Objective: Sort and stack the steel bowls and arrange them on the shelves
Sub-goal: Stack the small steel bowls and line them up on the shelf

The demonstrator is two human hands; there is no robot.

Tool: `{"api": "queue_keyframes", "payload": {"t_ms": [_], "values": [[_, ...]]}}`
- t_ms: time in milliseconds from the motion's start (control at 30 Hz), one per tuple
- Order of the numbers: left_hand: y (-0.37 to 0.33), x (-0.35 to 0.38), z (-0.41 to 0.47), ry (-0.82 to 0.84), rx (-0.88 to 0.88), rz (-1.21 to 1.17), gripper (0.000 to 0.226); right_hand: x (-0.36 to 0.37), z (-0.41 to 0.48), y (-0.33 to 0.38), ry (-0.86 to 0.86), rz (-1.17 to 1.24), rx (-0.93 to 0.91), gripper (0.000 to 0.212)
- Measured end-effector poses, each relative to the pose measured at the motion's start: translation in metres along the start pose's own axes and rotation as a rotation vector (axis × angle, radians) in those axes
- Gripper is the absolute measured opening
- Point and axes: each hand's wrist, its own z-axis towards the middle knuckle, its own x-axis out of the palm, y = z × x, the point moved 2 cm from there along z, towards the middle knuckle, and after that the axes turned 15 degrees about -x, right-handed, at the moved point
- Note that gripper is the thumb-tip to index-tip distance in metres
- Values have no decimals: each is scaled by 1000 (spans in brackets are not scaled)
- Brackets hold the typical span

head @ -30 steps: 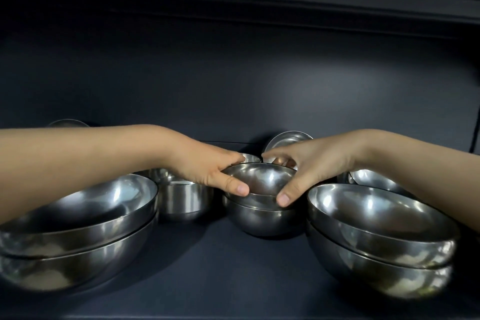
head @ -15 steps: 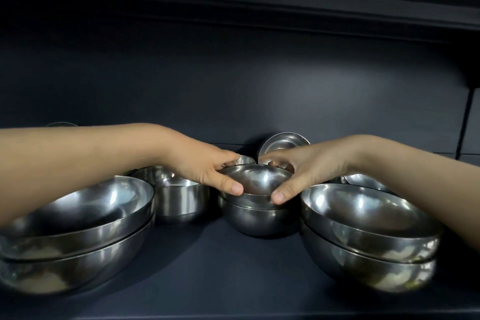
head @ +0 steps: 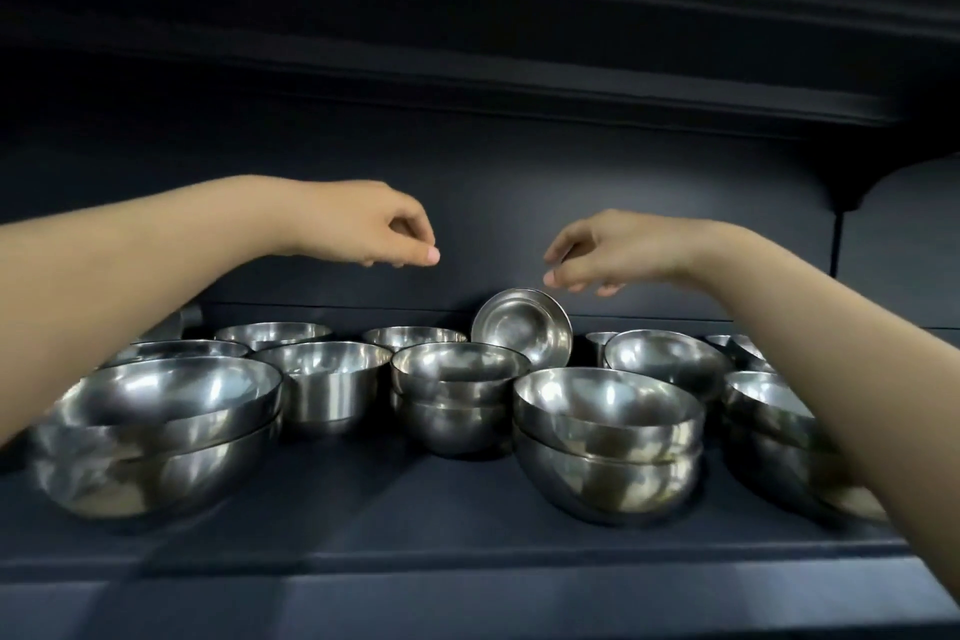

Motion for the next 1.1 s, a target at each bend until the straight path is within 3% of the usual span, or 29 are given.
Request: {"api": "queue_keyframes", "payload": {"t_ms": [233, 433, 667, 833, 1100], "values": [[-24, -10, -39, -197, 8, 425, 37, -26, -51, 25, -60, -202, 54, 30], [-34, -6, -87, -232, 33, 268, 32, -24, -104, 56, -159, -235, 118, 52], [-35, 27, -148, -74, 12, 63, 28, 24, -152, 87, -79, -148, 202, 48], [-34, 28, -178, -53, -38, 71, 31, 29, -184, 98, -61, -149, 219, 23], [-72, 24, -204, -42, -80, 139, 32, 7, -238, 75, 16, -160, 248, 44]]}}
